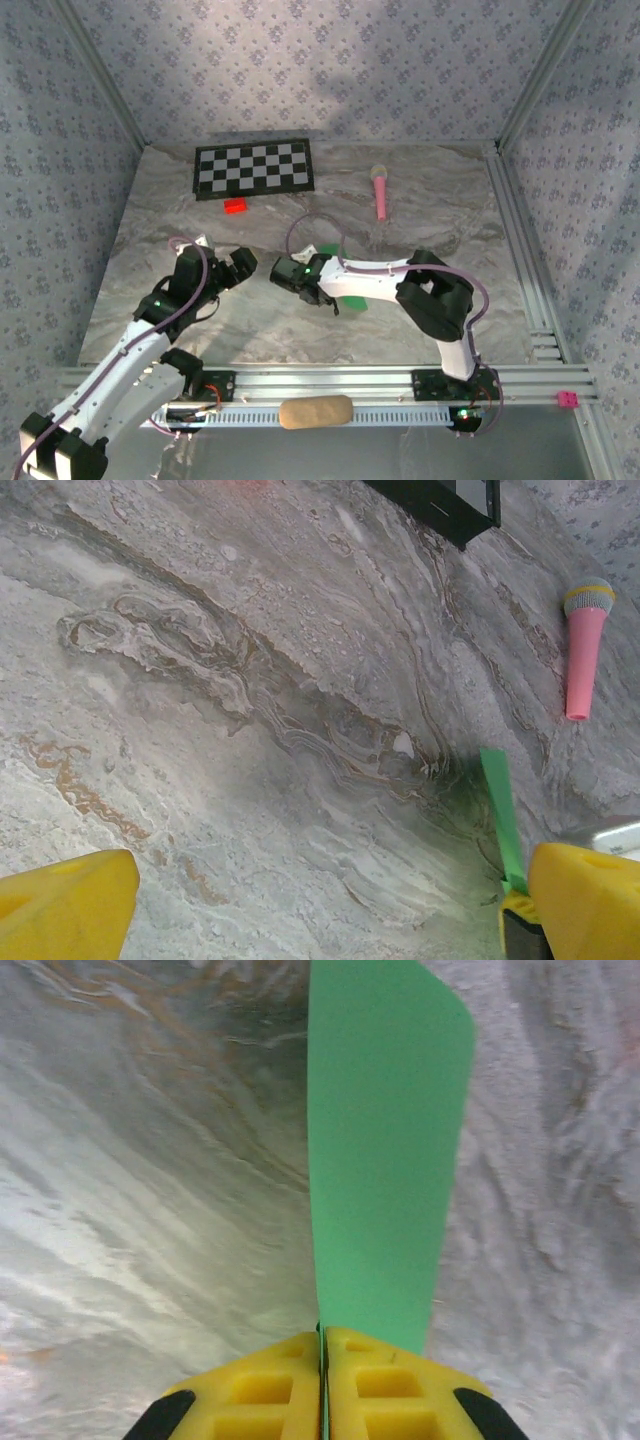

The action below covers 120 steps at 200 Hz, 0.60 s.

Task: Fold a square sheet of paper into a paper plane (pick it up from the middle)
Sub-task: Turn over the paper at the center of the table.

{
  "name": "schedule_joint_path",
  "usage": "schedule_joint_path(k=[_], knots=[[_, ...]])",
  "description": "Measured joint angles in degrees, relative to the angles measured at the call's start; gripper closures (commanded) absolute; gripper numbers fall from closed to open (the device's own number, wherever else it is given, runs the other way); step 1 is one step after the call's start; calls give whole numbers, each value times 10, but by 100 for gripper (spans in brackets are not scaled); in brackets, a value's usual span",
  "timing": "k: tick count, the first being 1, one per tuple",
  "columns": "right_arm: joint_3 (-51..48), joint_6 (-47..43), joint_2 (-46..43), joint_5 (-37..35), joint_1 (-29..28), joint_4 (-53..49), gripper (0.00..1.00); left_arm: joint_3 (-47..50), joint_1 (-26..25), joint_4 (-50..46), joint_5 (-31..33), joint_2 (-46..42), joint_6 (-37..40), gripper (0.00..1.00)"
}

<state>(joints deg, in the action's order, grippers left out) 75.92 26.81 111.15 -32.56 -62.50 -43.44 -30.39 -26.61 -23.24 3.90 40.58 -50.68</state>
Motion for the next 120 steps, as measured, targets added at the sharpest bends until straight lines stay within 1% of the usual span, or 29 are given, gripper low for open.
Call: schedule_joint_path(k=[6,15,40,74,80,95,107,120], knots=[[0,1,0,17,4,7,81,0,0,0,-2,0,0,3],[-1,4,0,42,10,21,78,1,0,0,-7,0,0,3],[-38,9,-28,130,37,95,58,2,0,9,-31,6,1,6],[-136,17,-130,235,83,196,53,6,2,46,-89,54,5,13],[-157,19,-154,258,96,219,54,6,2,54,-102,68,7,15],[-205,27,-208,309,130,267,61,5,2,67,-132,103,15,20],[-247,39,-246,354,167,312,73,3,1,77,-157,134,18,23],[-287,49,-272,401,209,350,84,-2,-4,86,-179,167,22,25]])
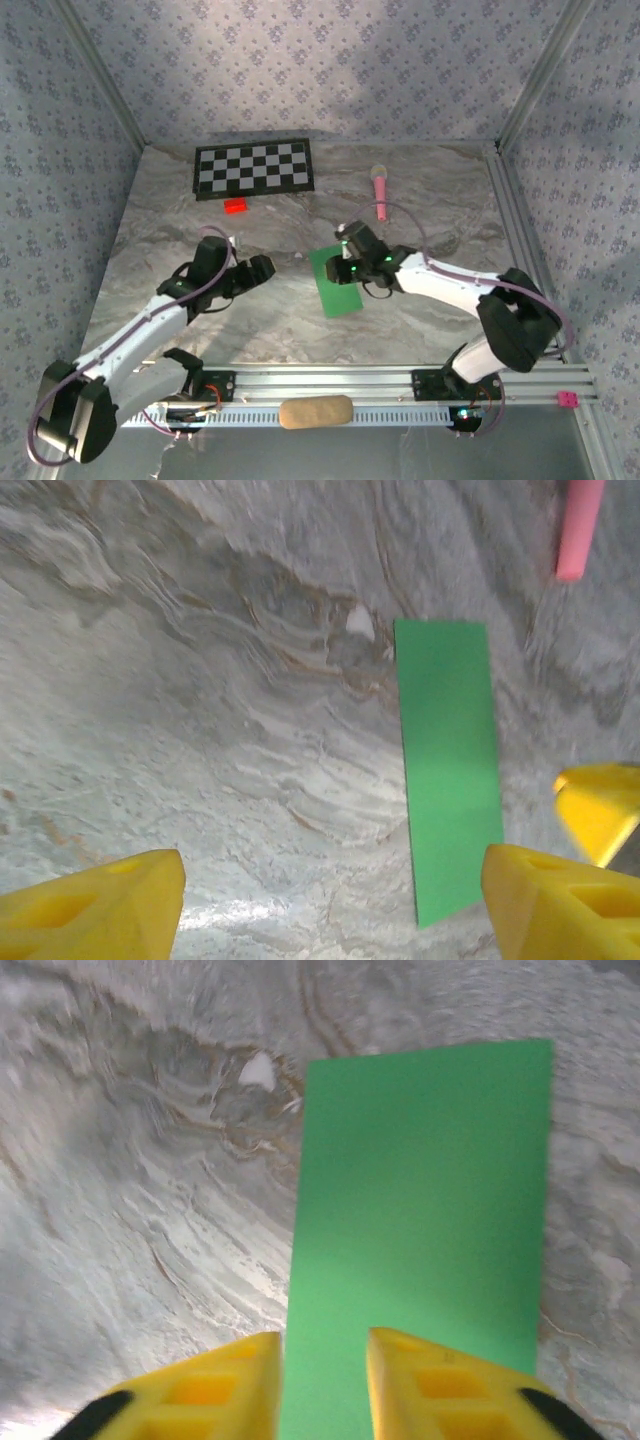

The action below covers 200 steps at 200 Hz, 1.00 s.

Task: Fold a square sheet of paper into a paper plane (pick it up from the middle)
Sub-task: Turn over the paper at the center of the table, then third fold the triangle at the center of the table.

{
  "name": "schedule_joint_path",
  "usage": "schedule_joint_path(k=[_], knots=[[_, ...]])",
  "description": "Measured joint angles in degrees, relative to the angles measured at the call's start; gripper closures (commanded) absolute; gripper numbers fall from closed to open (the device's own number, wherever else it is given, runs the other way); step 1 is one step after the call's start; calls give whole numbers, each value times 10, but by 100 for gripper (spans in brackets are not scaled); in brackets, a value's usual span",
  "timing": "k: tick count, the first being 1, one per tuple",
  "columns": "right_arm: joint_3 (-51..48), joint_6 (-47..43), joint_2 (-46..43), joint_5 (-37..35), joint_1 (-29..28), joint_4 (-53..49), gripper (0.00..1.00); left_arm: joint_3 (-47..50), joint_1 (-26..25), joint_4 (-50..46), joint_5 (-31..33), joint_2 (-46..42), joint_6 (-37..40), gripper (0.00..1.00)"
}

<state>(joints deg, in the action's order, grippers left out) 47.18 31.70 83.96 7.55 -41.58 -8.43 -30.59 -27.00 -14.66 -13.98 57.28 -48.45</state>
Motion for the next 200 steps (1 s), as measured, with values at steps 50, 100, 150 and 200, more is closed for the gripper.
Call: schedule_joint_path(k=[50,100,150,200], knots=[[-99,30,-9,143,120,70,98,-66,-64,38,-36,123,12,31],[-105,35,16,203,140,107,98,-104,-115,77,-45,228,2,33],[-107,41,69,229,141,130,98,-128,-136,111,-59,290,-19,35],[-131,65,92,243,145,181,97,-128,-139,131,-64,314,-40,36]])
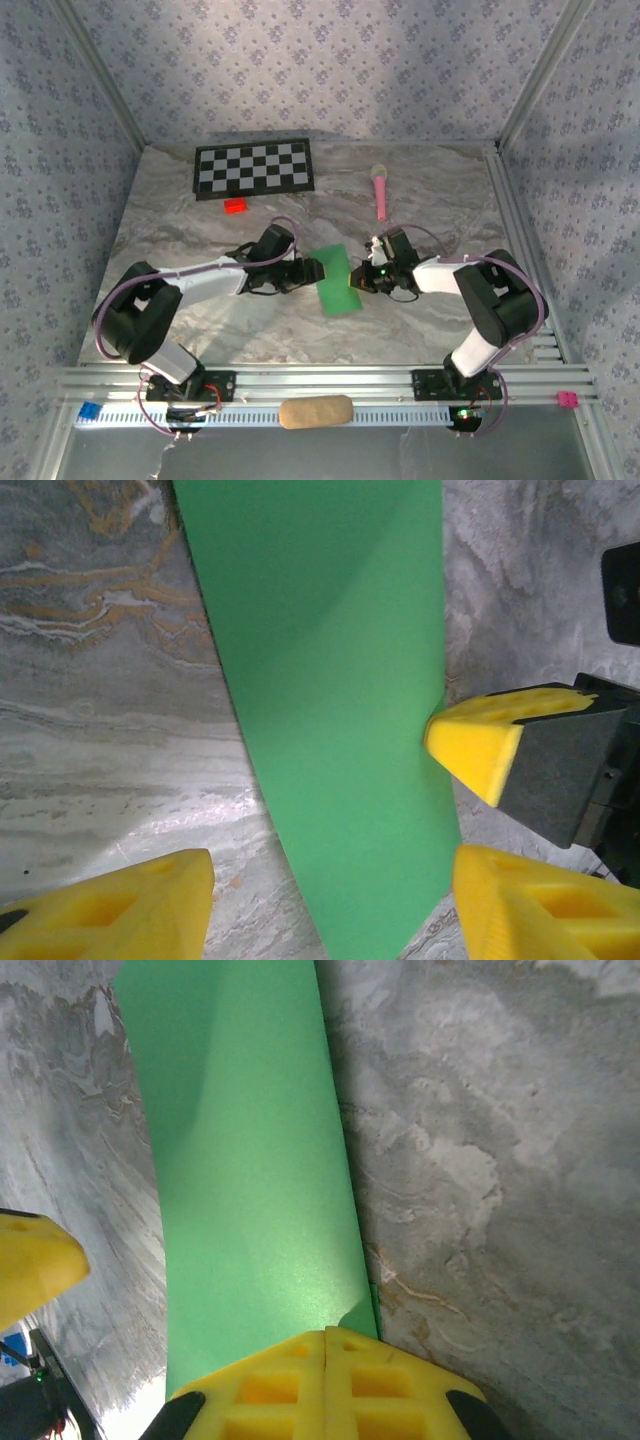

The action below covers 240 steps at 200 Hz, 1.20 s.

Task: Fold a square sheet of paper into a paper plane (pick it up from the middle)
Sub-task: Third fold the triangle at the center of the table.

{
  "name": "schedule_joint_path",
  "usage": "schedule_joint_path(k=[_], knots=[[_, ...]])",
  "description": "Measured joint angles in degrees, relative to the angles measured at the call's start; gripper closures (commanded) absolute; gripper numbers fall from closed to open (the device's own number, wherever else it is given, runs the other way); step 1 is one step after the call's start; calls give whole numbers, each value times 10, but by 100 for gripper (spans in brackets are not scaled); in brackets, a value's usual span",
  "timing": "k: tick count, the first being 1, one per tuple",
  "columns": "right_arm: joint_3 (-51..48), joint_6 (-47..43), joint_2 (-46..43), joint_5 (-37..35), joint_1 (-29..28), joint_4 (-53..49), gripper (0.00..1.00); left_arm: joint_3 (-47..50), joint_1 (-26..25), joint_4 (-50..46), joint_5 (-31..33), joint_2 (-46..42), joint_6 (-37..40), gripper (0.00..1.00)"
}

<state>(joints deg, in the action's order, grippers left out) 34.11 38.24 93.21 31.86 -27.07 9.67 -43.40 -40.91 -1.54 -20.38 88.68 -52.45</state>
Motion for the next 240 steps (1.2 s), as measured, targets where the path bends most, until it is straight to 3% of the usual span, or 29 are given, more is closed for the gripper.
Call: schedule_joint_path(k=[75,240], knots=[[-15,60,-8,-23,-10,28,97,-1,0,7,0,26,-24,48],[-23,89,-17,-53,-23,37,98,-1,0,78,-13,77,-85,58]])
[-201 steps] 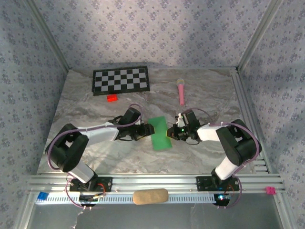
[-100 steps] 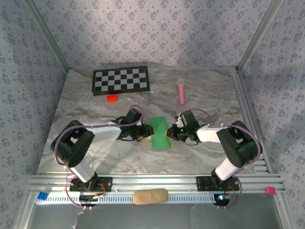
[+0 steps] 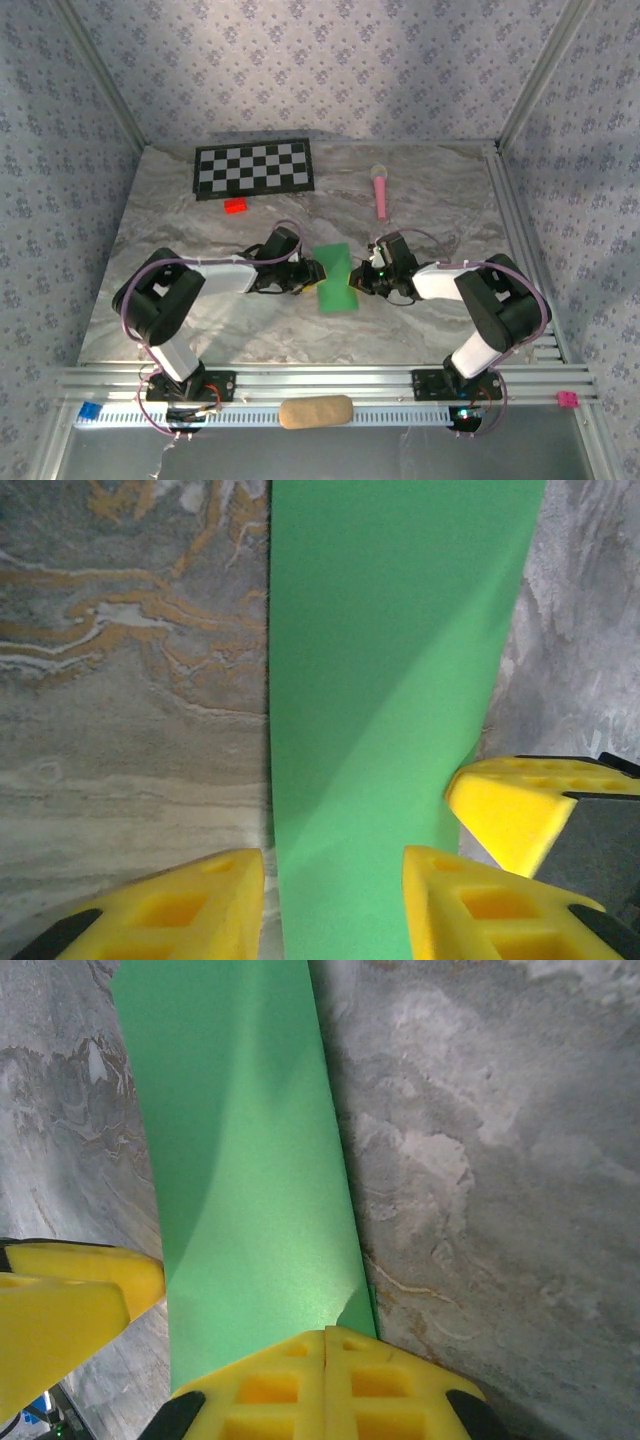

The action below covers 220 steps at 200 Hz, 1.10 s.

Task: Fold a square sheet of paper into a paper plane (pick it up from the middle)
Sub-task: Third fold the triangle at the center of the table.

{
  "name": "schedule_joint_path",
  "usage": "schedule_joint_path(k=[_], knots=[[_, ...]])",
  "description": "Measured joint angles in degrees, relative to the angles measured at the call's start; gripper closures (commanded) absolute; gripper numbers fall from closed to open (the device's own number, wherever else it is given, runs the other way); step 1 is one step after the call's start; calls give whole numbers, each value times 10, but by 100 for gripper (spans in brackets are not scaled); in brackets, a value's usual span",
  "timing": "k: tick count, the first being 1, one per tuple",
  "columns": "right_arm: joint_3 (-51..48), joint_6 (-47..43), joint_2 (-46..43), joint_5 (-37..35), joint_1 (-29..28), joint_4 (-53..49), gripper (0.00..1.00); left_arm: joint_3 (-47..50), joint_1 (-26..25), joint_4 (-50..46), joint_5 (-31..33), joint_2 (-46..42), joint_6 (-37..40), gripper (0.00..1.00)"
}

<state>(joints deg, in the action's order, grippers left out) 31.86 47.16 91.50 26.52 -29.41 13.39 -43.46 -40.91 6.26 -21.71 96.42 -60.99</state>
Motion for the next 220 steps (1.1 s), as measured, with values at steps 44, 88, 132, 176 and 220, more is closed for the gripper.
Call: schedule_joint_path(k=[44,88,132,176,220], knots=[[0,0,0,-2,-3,2,98,0,0,0,-1,4,-2,59],[0,1,1,-2,-3,2,98,0,0,1,-2,6,-2,62],[0,1,1,-2,-3,2,98,0,0,19,-12,14,-13,65],[0,2,1,-2,-3,2,98,0,0,30,-17,17,-17,68],[0,2,1,-3,-3,2,97,2,0,30,-14,17,-25,73]])
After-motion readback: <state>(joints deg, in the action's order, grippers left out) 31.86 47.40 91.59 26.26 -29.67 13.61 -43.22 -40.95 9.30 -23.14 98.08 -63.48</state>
